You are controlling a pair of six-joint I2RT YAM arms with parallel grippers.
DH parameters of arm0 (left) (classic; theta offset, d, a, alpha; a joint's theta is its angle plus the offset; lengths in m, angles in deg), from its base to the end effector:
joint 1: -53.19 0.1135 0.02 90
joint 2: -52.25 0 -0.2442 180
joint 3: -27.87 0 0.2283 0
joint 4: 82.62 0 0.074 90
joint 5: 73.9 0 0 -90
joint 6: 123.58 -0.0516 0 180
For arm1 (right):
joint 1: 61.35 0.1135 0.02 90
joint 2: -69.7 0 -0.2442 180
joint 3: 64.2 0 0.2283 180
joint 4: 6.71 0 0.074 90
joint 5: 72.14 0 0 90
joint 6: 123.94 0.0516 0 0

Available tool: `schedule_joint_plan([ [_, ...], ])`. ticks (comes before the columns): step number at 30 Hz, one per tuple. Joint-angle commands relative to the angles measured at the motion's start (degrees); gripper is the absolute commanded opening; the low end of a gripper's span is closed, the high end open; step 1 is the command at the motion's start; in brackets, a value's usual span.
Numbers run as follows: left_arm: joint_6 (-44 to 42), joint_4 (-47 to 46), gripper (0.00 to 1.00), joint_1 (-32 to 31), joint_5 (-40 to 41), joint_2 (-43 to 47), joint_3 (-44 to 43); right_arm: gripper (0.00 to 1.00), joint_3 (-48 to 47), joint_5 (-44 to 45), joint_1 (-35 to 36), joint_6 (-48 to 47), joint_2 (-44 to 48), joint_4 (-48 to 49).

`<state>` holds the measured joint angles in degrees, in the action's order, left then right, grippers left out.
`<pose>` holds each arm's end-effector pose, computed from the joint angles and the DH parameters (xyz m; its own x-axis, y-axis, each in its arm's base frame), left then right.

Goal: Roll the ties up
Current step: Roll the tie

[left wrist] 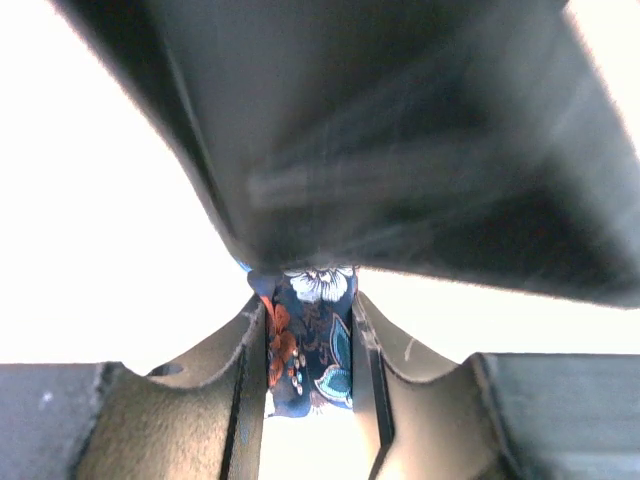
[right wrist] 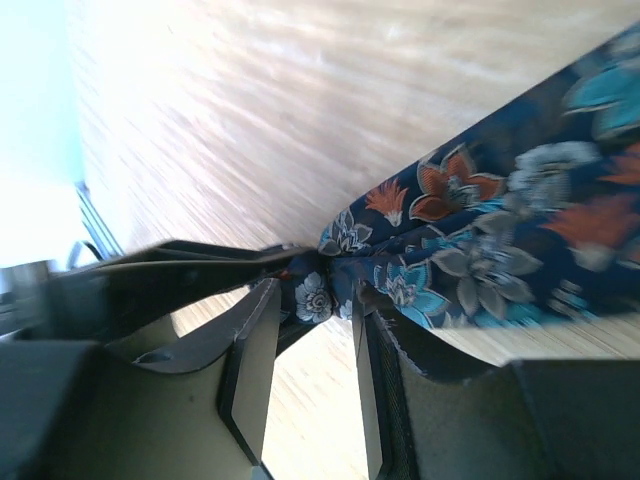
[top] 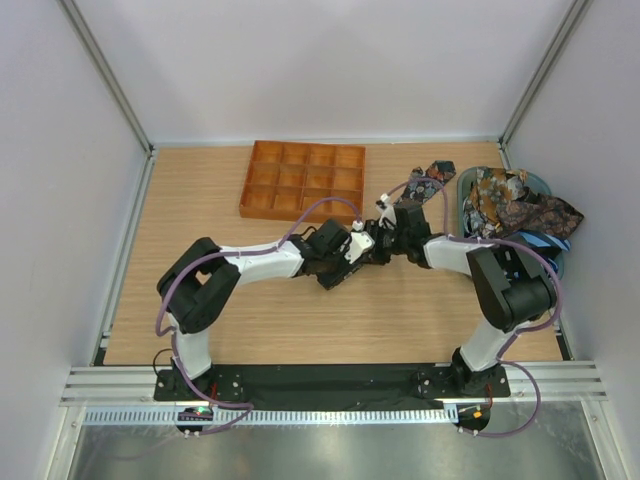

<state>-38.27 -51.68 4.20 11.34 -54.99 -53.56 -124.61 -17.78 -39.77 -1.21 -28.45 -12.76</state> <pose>0.2374 -0.2795 0.1424 -0.4830 0.6796 -0.5521 0.8241 0.5659 -0.0243 0.2854 0.1452 0.1353 -0.9144 0.1108 -0.3892 -0.2326 0.6432 0.7295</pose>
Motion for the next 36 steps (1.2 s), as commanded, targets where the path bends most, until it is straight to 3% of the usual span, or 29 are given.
schedule_joint_plan([
  [1, 0.8, 3.8, 0.22, 0.6, 0.1, -2.4, 0.9, 0.43, 1.2, 0.5, -2.7, 5.1, 6.3, 5.9],
  [6, 1.5, 4.9, 0.22, 1.1, -0.1, -3.1, 0.2, 0.43, 4.8, 4.1, -6.5, 4.6, 13.0, 4.0],
  [12, 2.9, 8.6, 0.22, 1.4, -0.5, -5.6, -2.5, 0.37, 13.6, 16.9, -4.3, -0.4, 28.0, -2.2],
  [14, 3.6, 10.7, 0.22, 1.7, -1.0, -6.8, -4.4, 0.36, 15.5, 24.5, -0.3, -2.2, 33.6, -5.0],
  [15, 4.3, 12.4, 0.23, 1.8, -1.0, -7.5, -5.6, 0.36, 16.7, 32.0, 5.2, -3.7, 35.0, -6.2],
  [16, 4.4, 12.4, 0.23, 1.8, -1.0, -7.5, -6.0, 0.37, 17.1, 32.1, 9.0, -3.7, 36.5, -7.3],
  [18, 4.4, 14.2, 0.23, 2.1, -1.0, -7.6, -6.8, 0.37, 18.6, 42.2, 17.8, -4.6, 39.9, -8.5],
  [21, 6.5, 16.5, 0.23, 2.2, -1.0, -7.8, -8.4, 0.38, 20.2, 49.7, 27.0, -5.0, 41.5, -7.9],
  [26, 7.4, 20.8, 0.23, 2.2, -1.2, -9.5, -11.1, 0.40, 16.0, 61.9, 42.2, -11.4, 36.1, -8.8],
  [31, 7.8, 23.1, 0.23, 2.2, -2.5, -10.7, -12.6, 0.46, 6.1, 78.1, 58.1, -19.1, 21.9, -14.1],
  [36, 7.9, 24.1, 0.24, 2.2, -2.4, -10.8, -13.3, 0.49, -7.8, 85.4, 62.5, -23.4, 8.4, -21.9],
])
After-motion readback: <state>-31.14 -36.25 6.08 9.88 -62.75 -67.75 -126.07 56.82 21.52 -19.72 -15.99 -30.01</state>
